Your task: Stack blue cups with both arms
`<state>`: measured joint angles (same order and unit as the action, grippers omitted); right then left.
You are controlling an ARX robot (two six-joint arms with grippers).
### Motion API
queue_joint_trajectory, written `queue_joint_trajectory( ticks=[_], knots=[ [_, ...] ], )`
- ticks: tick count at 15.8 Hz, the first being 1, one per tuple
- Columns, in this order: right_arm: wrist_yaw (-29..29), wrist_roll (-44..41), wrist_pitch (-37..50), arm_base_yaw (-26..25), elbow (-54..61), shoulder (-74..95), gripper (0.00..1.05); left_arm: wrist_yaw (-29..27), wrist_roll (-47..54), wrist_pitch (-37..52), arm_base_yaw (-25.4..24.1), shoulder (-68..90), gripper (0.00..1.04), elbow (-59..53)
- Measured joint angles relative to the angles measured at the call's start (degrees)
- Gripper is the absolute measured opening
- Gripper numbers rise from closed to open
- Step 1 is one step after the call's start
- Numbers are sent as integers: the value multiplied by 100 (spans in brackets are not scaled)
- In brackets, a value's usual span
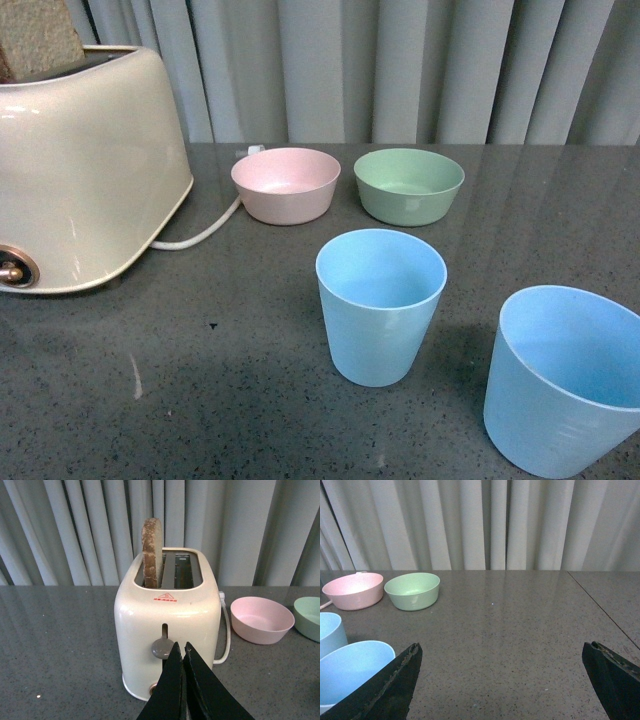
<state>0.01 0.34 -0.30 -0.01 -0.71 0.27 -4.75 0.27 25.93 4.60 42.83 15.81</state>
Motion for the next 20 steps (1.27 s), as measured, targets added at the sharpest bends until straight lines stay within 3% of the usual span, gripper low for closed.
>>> queue_joint_trajectory(
  ticks=[2,20],
  knots=[
    [-2,0,2,0,0,0,98,398,-11,70,-476,-385,1,-326],
    [-2,0,2,0,0,0,98,476,-17,-1154,-455,-2868,1,-1506]
  ],
)
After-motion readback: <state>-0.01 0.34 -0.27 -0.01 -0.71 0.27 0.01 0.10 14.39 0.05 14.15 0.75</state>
